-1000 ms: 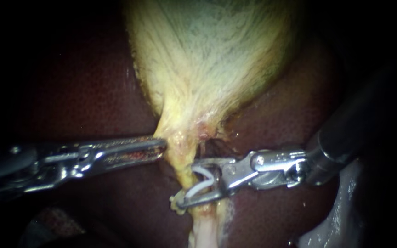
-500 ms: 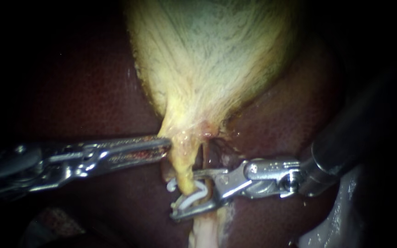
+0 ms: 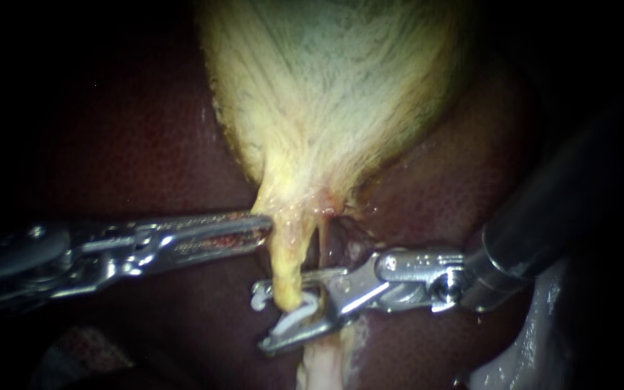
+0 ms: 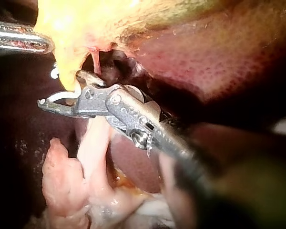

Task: Clipping third clip left tube

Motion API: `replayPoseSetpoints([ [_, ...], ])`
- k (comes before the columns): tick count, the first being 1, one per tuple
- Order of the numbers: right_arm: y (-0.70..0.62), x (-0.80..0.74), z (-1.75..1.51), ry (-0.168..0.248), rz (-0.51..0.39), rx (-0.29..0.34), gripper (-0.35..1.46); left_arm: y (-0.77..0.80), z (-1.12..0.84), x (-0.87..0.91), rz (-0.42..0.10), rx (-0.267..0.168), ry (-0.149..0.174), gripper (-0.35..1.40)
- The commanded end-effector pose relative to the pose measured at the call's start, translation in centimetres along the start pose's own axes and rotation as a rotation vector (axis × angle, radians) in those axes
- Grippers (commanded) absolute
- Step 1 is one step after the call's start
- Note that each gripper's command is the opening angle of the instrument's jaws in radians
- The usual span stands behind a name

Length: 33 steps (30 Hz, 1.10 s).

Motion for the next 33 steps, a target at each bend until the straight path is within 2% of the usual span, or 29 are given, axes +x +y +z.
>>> replayPoseSetpoints([
  [1, 0.00, 0.04, -0.02, 0.007, 0.003, -0.007, 0.51, 0.00, 0.00, 0.00, 0.000, 0.000, 0.000, -0.02],
  [6, 0.03, 0.21, -0.13, 0.022, 0.016, -0.031, 0.50, 0.00, 0.00, 0.00, 0.000, 0.000, 0.000, -0.02],
  [13, 0.04, 0.34, -0.28, 0.037, 0.028, -0.048, 0.47, -0.01, -0.01, 0.00, 0.000, 0.000, 0.000, -0.02],
  [23, 0.05, 0.31, -0.29, 0.044, 0.092, -0.048, 0.43, -0.01, -0.01, 0.00, 0.000, 0.000, 0.000, -0.02],
  [33, 0.05, 0.26, -0.27, 0.043, 0.095, -0.049, 0.33, -0.01, -0.01, 0.00, -0.001, -0.001, 0.000, -0.02],
])
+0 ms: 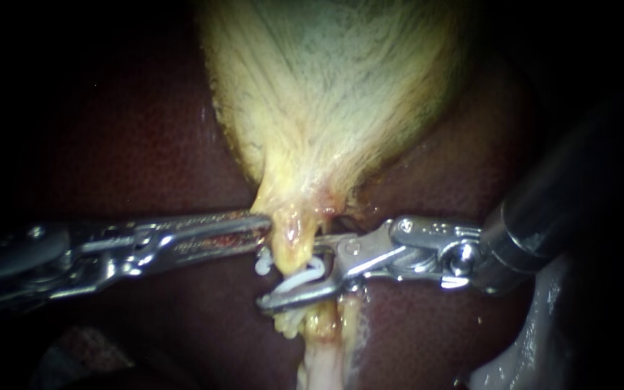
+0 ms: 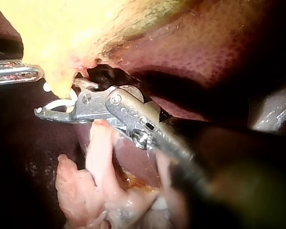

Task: Clipping third clip left tube

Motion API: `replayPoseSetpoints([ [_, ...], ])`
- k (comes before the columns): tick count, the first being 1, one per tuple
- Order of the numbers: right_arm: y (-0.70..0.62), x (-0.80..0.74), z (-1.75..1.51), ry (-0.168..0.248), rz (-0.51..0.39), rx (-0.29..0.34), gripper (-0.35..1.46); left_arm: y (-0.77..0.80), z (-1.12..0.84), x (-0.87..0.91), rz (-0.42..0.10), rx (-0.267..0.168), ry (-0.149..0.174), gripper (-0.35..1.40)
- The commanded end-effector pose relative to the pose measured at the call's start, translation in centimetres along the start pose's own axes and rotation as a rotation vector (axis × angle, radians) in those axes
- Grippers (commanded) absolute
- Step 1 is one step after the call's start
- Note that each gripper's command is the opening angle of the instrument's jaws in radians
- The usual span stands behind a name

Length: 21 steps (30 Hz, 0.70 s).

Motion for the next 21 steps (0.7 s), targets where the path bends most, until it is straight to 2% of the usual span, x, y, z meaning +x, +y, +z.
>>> replayPoseSetpoints([
  [1, 0.01, 0.00, 0.00, -0.001, -0.001, 0.000, 0.31, 0.00, 0.00, 0.00, 0.000, 0.000, 0.000, -0.02],
  [4, 0.02, 0.00, 0.00, 0.000, -0.001, 0.000, 0.19, 0.00, 0.00, 0.00, 0.000, 0.000, 0.000, -0.02],
  [8, 0.04, 0.00, -0.02, 0.007, 0.000, -0.024, -0.35, 0.00, 0.01, 0.00, 0.000, 0.000, 0.000, -0.02],
  [15, 0.12, 0.01, -0.05, 0.014, 0.005, -0.042, -0.35, 0.00, 0.01, 0.00, 0.000, 0.000, 0.000, -0.02],
  [21, 0.14, -0.02, -0.04, 0.010, 0.003, -0.044, -0.35, 0.00, 0.00, 0.00, 0.000, 0.000, 0.000, -0.02],
])
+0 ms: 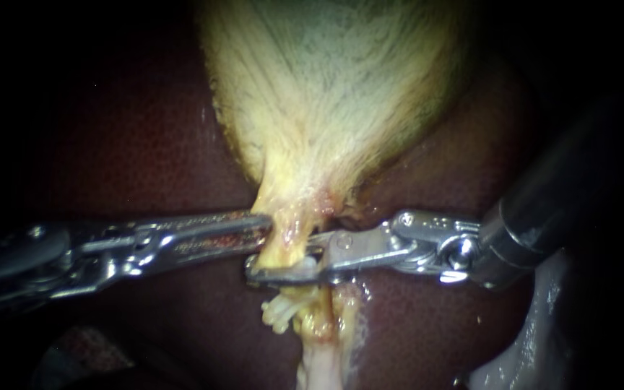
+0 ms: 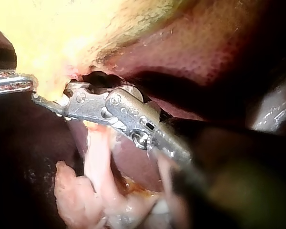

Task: Clipping third clip left tube

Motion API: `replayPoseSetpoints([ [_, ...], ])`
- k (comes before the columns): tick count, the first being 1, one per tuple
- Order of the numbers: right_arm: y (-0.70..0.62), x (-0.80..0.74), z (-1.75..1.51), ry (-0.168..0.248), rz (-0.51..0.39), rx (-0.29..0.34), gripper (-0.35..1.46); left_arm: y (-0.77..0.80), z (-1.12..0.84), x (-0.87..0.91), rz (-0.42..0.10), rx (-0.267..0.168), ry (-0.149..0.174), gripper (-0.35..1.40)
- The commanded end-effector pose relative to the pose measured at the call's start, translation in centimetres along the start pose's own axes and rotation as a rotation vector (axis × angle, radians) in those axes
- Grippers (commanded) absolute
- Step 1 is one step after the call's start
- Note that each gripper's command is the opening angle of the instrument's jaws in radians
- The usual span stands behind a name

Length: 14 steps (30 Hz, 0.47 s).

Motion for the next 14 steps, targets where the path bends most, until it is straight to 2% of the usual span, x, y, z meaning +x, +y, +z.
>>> replayPoseSetpoints([
  [1, 0.00, -0.01, 0.00, -0.003, -0.001, 0.000, -0.35, 0.00, 0.00, 0.00, 0.000, 0.000, 0.000, -0.02],
  [14, -0.01, -0.08, 0.04, -0.016, -0.006, -0.006, -0.35, -0.01, 0.01, -0.01, -0.001, 0.000, 0.000, -0.03],
])
